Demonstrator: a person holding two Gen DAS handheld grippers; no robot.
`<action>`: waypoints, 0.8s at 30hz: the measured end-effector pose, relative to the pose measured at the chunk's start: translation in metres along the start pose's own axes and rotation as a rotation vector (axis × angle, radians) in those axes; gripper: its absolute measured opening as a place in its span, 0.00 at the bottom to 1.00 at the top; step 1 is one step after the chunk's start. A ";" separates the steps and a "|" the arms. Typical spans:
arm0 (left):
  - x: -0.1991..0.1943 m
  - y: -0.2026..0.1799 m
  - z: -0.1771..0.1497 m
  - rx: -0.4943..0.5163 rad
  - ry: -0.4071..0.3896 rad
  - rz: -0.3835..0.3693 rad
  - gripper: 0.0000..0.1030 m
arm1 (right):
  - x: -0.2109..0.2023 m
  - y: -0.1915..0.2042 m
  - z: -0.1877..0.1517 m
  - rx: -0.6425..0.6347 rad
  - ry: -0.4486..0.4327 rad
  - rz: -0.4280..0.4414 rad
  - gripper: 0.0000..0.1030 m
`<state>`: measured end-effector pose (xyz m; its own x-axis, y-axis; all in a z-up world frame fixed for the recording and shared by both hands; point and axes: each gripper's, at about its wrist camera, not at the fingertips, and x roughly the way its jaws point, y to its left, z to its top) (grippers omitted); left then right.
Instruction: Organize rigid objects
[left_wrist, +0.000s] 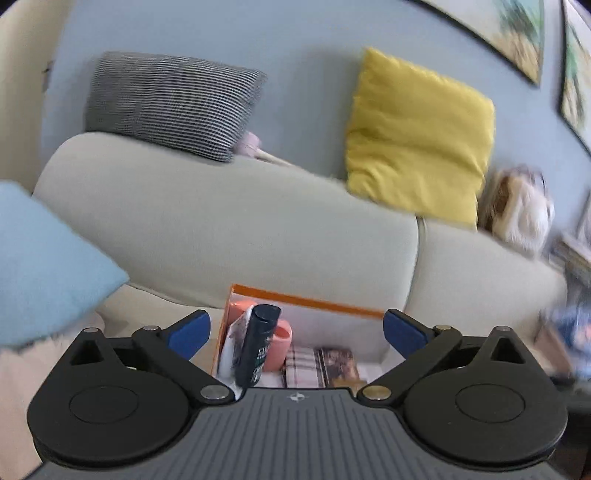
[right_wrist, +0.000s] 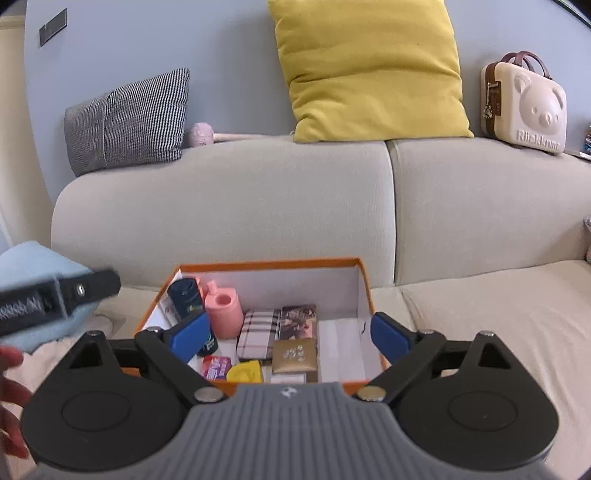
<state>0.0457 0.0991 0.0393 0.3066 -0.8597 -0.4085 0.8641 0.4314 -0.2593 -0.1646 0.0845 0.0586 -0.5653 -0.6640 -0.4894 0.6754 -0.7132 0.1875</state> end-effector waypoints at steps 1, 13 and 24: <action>0.003 0.001 -0.004 0.010 0.001 0.015 1.00 | 0.002 0.001 -0.005 -0.006 0.005 0.000 0.92; 0.040 0.002 -0.045 0.167 0.135 0.132 1.00 | 0.035 -0.003 -0.043 -0.001 0.039 -0.072 0.93; 0.045 0.004 -0.063 0.167 0.195 0.125 1.00 | 0.051 -0.011 -0.062 0.000 0.058 -0.089 0.94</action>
<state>0.0376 0.0792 -0.0347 0.3462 -0.7272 -0.5927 0.8833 0.4656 -0.0553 -0.1712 0.0721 -0.0214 -0.5942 -0.5841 -0.5529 0.6241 -0.7685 0.1411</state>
